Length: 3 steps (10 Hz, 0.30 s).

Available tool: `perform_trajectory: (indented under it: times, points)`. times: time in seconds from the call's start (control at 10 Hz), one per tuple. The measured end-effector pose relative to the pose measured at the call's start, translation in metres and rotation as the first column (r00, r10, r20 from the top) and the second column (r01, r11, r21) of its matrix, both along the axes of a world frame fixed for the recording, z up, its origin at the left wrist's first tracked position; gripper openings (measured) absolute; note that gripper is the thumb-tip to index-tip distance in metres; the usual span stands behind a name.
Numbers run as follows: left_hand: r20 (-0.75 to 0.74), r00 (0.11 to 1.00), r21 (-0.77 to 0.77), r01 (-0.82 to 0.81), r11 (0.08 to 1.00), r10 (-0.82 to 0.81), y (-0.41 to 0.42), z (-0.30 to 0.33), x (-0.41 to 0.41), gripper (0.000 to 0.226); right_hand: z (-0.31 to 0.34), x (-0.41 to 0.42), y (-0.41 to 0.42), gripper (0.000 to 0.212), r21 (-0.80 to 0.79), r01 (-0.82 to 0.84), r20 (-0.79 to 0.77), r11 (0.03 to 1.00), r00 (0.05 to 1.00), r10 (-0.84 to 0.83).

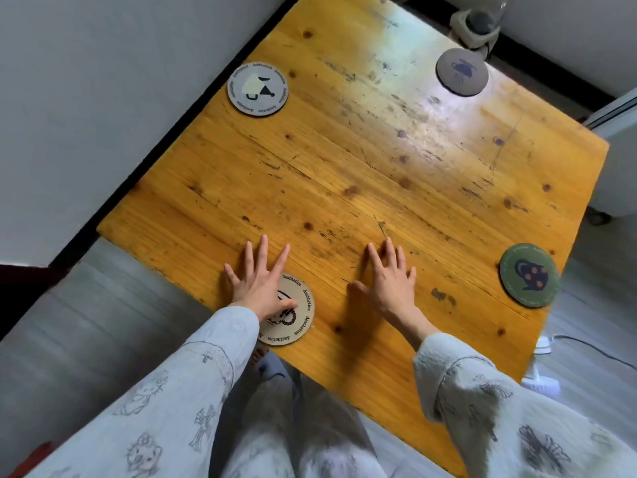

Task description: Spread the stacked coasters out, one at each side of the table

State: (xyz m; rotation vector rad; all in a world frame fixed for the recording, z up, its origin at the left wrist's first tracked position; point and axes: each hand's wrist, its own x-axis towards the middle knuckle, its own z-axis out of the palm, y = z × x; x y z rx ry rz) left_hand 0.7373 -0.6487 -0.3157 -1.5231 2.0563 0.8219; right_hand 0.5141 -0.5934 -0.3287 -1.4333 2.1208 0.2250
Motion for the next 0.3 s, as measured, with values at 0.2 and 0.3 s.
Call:
perform_trajectory:
  times: [0.2,0.3]
  points:
    - [0.039,0.999,0.052,-0.022,0.998,0.02,0.0,-0.004,-0.002,0.111,0.012,0.0,-0.007,0.083,0.01,0.072,0.099,0.997,0.992,-0.072]
    - [0.05,0.999,0.035,-0.022,0.999,0.02,0.0,-0.003,-0.003,0.11,0.049,-0.009,-0.028,0.066,-0.157,0.393,0.438,0.906,0.85,-0.293]
